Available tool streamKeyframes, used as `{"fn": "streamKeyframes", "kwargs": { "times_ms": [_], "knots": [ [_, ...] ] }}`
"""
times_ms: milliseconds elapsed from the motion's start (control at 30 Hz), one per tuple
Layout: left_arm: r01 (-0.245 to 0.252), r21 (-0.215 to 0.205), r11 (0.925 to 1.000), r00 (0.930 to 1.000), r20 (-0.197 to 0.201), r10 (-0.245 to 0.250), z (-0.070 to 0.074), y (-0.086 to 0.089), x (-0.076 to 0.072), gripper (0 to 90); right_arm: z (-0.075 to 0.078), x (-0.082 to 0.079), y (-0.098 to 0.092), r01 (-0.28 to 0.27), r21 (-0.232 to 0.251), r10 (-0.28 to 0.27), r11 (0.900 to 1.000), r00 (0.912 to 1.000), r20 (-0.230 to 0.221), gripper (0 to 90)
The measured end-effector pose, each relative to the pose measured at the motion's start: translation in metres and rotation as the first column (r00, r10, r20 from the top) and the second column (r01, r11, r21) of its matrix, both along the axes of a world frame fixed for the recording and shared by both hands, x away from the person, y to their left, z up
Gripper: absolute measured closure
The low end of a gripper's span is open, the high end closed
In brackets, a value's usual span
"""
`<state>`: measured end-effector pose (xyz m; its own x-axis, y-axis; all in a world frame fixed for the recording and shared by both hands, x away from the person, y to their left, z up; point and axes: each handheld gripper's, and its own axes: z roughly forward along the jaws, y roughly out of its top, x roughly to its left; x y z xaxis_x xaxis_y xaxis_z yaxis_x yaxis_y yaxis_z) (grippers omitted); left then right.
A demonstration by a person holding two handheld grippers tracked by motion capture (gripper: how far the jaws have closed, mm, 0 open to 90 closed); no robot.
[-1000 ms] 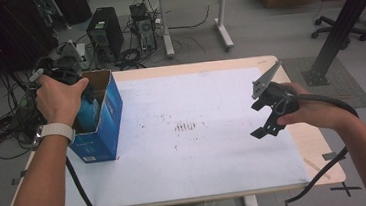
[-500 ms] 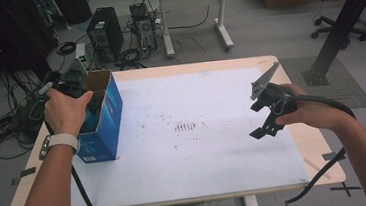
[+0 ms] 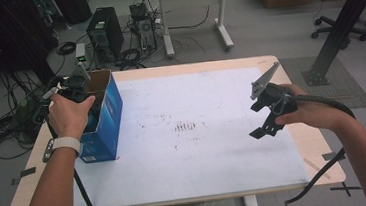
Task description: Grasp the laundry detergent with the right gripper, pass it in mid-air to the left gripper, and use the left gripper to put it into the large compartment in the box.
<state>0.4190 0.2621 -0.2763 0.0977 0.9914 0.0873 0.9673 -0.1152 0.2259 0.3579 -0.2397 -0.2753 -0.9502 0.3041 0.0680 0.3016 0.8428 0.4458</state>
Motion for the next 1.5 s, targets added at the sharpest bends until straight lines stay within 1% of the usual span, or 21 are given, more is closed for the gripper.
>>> {"fn": "streamKeyframes", "kwargs": {
  "times_ms": [200, 367, 433, 500, 533, 567, 600, 633, 733, 800, 900, 1000, 1100, 1167, 1233, 1400, 1500],
  "knots": [
    [-0.001, -0.006, 1.0, 1.0, -0.006, 0.001, -0.001, 0.001, 0.001, 37.4, 0.0, 0.0, 0.001, -0.003, 0.004, 0.003, 1.0, 1.0, 0.001, 5.3],
    [0.002, -0.011, 0.9999, 1.0, 0.003, -0.002, -0.001, 0.002, 0.002, 37.3, -0.001, 0.0, 0.002, -0.004, 0.003, 0.004, 1.0, 1.0, -0.001, 5.3],
    [0.004, -0.011, 0.9999, 1.0, 0.001, -0.004, -0.002, 0.002, 0.002, 37.2, -0.002, 0.0, 0.001, -0.003, 0.003, 0.003, 1.0, 1.0, -0.003, 5.4],
    [0.0, -0.02, 0.9998, 1.0, 0.002, 0.001, -0.001, 0.003, 0.002, 37.0, -0.003, 0.001, 0.001, -0.003, 0.004, 0.003, 1.0, 1.0, -0.004, 5.3],
    [0.004, -0.017, 0.9998, 1.0, 0.002, -0.004, -0.001, 0.003, 0.003, 35.5, -0.003, 0.001, 0.001, -0.004, 0.003, 0.004, 1.0, 1.0, -0.004, 5.3],
    [0.01, -0.017, 0.9998, 0.9999, -0.007, -0.01, -0.001, 0.003, 0.003, 33.0, -0.004, 0.001, 0.002, -0.003, 0.003, 0.003, 1.0, 1.0, -0.005, 5.4],
    [0.015, -0.008, 0.9999, 0.9997, -0.02, -0.015, -0.002, 0.003, 0.003, 31.3, -0.004, 0.001, 0.002, -0.004, 0.003, 0.004, 1.0, 1.0, -0.005, 5.5],
    [0.014, -0.008, 0.9999, 0.9998, -0.012, -0.014, -0.001, 0.003, 0.003, 31.6, -0.004, 0.001, 0.002, -0.004, 0.001, 0.004, 1.0, 1.0, -0.004, 5.5],
    [0.015, -0.017, 0.9997, 0.9998, -0.01, -0.015, -0.001, 0.003, 0.002, 31.0, -0.004, 0.001, 0.002, -0.004, -0.008, 0.004, 1.0, 1.0, -0.001, 5.5],
    [0.015, -0.023, 0.9996, 0.9999, -0.001, -0.015, 0.001, 0.004, 0.001, 30.0, -0.005, 0.001, 0.003, -0.007, -0.006, 0.007, 1.0, 1.0, -0.002, 5.5],
    [0.011, -0.027, 0.9996, 0.9999, -0.001, -0.011, 0.003, 0.005, 0.001, 27.9, -0.005, 0.001, 0.004, -0.009, -0.007, 0.009, 1.0, 1.0, -0.002, 5.5],
    [0.0, -0.023, 0.9997, 0.9999, 0.015, 0.0, 0.006, 0.006, 0.0, 25.7, -0.004, 0.0, 0.004, -0.011, -0.007, 0.011, 1.0, 0.9999, -0.003, 5.7],
    [-0.006, -0.031, 0.9995, 0.9998, 0.021, 0.006, 0.012, 0.006, -0.001, 23.1, -0.004, 0.0, 0.003, -0.004, -0.005, 0.004, 1.0, 1.0, -0.001, 5.7],
    [-0.01, -0.034, 0.9994, 0.9995, 0.03, 0.011, 0.016, 0.006, -0.001, 22.4, -0.003, -0.001, 0.002, -0.007, -0.005, 0.007, 1.0, 1.0, 0.001, 5.7],
    [-0.017, -0.046, 0.9988, 0.9988, 0.045, 0.019, 0.022, 0.005, -0.002, 22.1, -0.002, -0.001, 0.002, -0.004, -0.005, 0.004, 1.0, 1.0, 0.001, 5.7],
    [-0.005, -0.048, 0.9989, 0.9986, 0.053, 0.007, 0.035, 0.004, -0.004, 21.6, -0.002, -0.003, -0.001, 0.001, -0.003, -0.001, 1.0, 1.0, 0.003, 5.7],
    [0.005, -0.045, 0.999, 0.9988, 0.049, -0.002, 0.04, 0.002, -0.005, 20.1, -0.001, -0.003, -0.002, 0.002, -0.002, -0.002, 1.0, 1.0, 0.005, 5.7]
  ]
}}
